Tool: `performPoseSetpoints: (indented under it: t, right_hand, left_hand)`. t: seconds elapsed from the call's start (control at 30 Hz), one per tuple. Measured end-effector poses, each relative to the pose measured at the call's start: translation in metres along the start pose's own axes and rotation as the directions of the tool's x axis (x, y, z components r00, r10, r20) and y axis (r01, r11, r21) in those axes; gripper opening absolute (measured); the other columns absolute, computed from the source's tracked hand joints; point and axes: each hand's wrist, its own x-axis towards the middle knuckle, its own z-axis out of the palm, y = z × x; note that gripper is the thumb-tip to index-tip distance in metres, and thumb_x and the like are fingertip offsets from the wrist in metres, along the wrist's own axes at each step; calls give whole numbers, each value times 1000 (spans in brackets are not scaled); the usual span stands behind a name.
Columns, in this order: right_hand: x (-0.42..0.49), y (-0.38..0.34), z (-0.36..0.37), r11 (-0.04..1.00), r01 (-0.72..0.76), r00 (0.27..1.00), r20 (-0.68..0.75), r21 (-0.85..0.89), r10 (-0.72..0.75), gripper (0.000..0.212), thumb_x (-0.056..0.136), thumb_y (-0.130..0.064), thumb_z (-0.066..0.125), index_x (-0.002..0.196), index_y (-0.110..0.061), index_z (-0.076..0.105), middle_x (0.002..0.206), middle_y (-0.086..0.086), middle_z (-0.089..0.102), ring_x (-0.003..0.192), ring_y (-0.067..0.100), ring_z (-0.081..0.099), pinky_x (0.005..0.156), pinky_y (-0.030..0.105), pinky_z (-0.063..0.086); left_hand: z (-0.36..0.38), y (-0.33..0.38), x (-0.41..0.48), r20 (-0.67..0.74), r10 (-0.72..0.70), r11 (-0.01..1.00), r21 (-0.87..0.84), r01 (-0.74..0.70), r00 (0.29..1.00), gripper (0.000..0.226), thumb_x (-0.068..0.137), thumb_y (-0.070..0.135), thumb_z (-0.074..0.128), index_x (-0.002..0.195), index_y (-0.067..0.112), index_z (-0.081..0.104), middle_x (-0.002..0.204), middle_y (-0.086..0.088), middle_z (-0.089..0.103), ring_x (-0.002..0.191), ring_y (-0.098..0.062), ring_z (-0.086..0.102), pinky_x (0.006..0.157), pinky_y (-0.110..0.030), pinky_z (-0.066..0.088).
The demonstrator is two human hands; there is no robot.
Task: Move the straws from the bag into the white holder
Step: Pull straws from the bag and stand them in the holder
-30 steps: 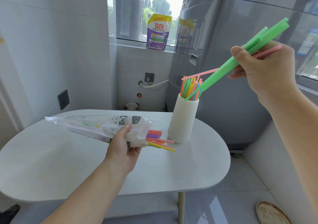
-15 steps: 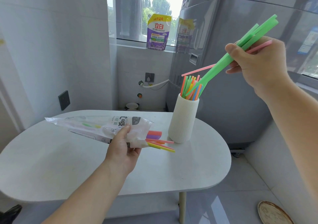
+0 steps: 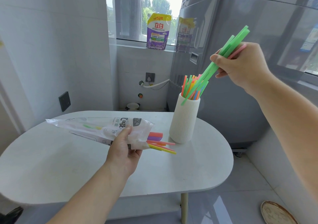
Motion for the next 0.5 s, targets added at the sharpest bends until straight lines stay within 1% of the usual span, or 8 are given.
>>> performPoseSetpoints:
  t: [0.1,0.2,0.4,0.5]
  right_hand:
    - [1,1,3,1000,2,1000,24,-31,-2,9,89,-24,76,88,-15,75,79,8,77,66,22,76,61,28,64]
    - [3,1,6,999,-8,1000,18,-50,9,13,89,-25,76,91,-12,75,79,9,77,65,22,76,64,30,64]
    - [11,-5,3,1000,-8,999,-51,-26,7,7,89,-24,74,86,-17,73,81,12,76,68,27,76,65,37,65]
    - [16,-5,2,999,3,997,-72,-36,-5,8,89,-23,72,87,-15,74,79,13,75,67,30,75,64,38,65]
  left_hand:
    - [1,0,0,10,2,1000,-5,-2,1000,50,95,16,69,142,22,55,118,-7,74,72,-16,79,48,-27,58]
    - [2,0,0,6,3,1000,-3,-3,1000,51,94,16,70,143,22,54,121,-7,74,72,-16,79,48,-27,58]
    - [1,0,-1,2,0,1000,-11,0,1000,53,93,16,71,143,22,54,123,-8,73,73,-17,79,48,-28,59]
    - [1,1,-1,5,5,1000,-10,-5,1000,53,94,16,70,143,22,53,125,-9,73,72,-17,79,48,-28,58]
